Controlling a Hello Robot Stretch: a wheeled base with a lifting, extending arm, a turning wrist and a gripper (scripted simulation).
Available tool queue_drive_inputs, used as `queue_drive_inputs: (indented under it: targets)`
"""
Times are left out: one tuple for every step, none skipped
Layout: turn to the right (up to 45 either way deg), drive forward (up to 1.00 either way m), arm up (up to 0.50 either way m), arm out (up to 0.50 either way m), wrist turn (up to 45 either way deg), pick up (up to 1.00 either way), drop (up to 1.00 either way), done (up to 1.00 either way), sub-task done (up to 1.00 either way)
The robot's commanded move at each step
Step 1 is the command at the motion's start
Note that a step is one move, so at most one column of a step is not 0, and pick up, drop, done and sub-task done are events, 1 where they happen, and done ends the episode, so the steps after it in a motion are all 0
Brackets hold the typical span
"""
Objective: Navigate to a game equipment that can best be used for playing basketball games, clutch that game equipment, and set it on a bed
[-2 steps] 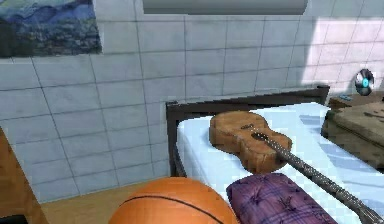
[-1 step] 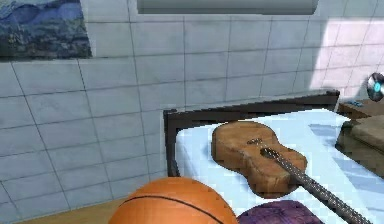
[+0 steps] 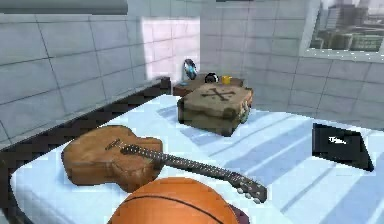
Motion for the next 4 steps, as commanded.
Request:
queue_drive_inputs:
  targets:
    - [45.0, 0.00, 0.00, 0.00, 0.0, 0.00, 0.00, 0.00, 0.00]
    - [45.0, 0.00, 0.00, 0.00, 0.0, 0.00, 0.00, 0.00, 0.00]
    - [3.0, 0.00, 0.00, 0.00, 0.0, 0.00, 0.00, 0.00, 0.00]
    - [-45.0, 0.00, 0.00, 0.00, 0.0, 0.00, 0.00, 0.00, 0.00]
